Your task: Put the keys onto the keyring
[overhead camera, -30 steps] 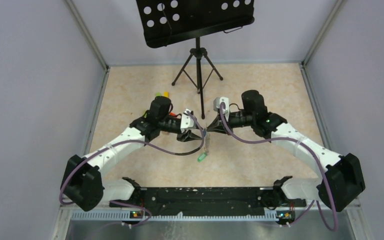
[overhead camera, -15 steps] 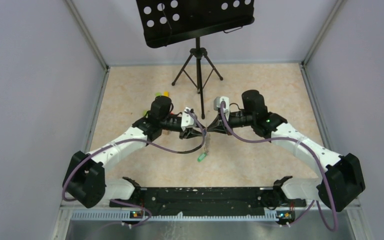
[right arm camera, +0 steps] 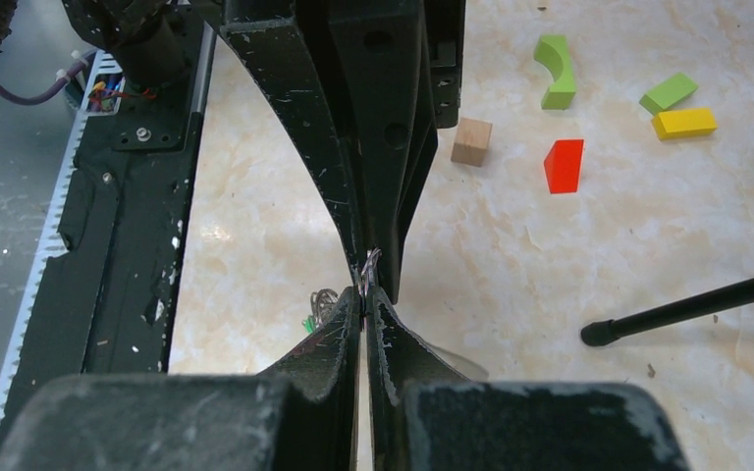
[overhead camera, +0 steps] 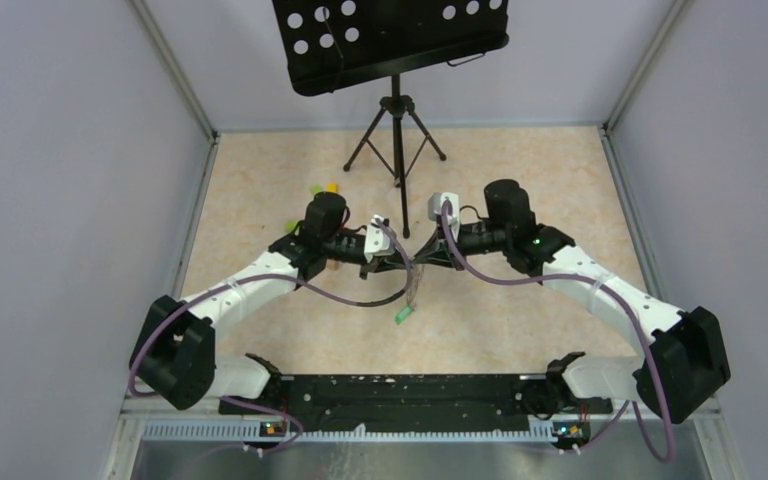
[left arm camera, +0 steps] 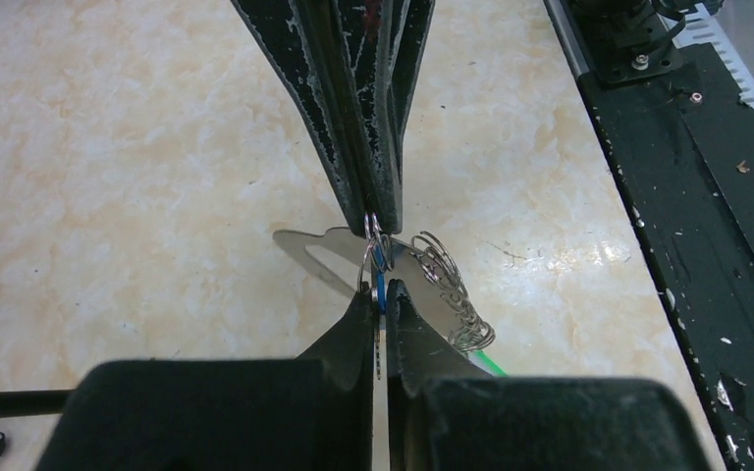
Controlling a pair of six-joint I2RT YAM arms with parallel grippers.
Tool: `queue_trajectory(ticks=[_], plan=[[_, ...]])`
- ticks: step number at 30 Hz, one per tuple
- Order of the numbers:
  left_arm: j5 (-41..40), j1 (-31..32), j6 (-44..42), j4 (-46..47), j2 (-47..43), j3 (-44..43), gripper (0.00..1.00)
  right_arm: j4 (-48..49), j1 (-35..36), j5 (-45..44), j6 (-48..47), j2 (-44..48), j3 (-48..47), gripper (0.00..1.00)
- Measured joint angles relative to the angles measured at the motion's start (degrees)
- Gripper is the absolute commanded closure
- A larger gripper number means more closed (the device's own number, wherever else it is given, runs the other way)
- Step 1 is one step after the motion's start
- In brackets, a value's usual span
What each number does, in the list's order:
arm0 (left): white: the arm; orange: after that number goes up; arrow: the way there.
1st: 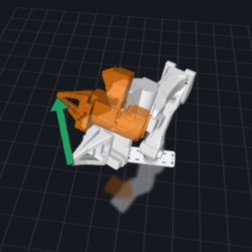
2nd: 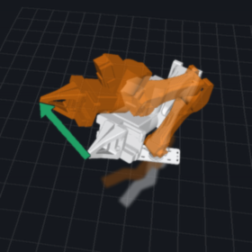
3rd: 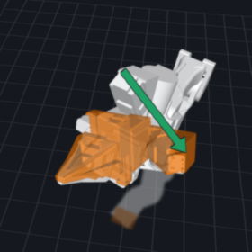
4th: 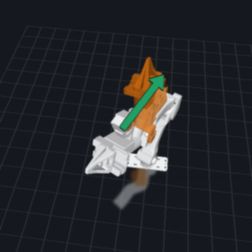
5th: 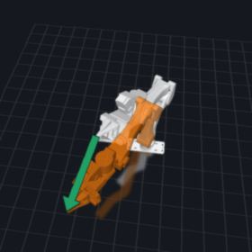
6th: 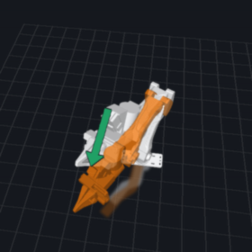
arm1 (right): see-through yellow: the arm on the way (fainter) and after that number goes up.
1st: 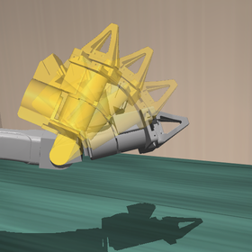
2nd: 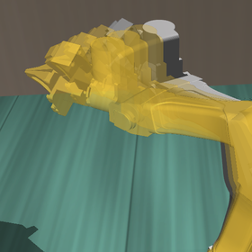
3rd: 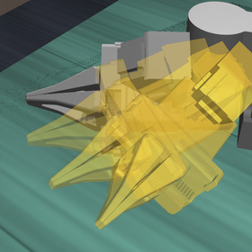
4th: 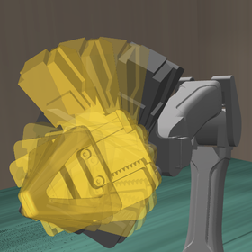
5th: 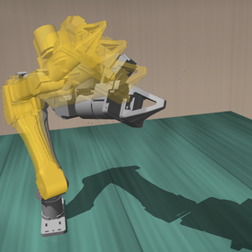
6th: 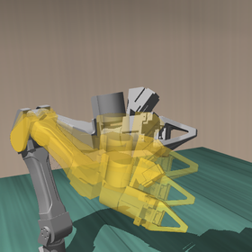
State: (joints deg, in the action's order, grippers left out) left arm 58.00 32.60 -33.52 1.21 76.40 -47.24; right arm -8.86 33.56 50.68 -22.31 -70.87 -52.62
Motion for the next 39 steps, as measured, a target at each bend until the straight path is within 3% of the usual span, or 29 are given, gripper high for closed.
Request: queue_trajectory(ticks=[15,34,39], plan=[[-4.85,0.26,-3.54,-1.66,-1.7,0.2,1.0,1.31,-0.48,-1.25,2.12,0.0,0.02,1.0],[-25.97,7.23,-7.37,7.17,-5.16,5.01,1.0,6.6,-0.74,-8.72,12.33,-0.09,0.61,1.0],[-29.31,8.83,-9.51,7.63,-5.16,5.16,0.95,6.95,-0.74,-10.08,13.64,-0.35,0.61,1.0]])
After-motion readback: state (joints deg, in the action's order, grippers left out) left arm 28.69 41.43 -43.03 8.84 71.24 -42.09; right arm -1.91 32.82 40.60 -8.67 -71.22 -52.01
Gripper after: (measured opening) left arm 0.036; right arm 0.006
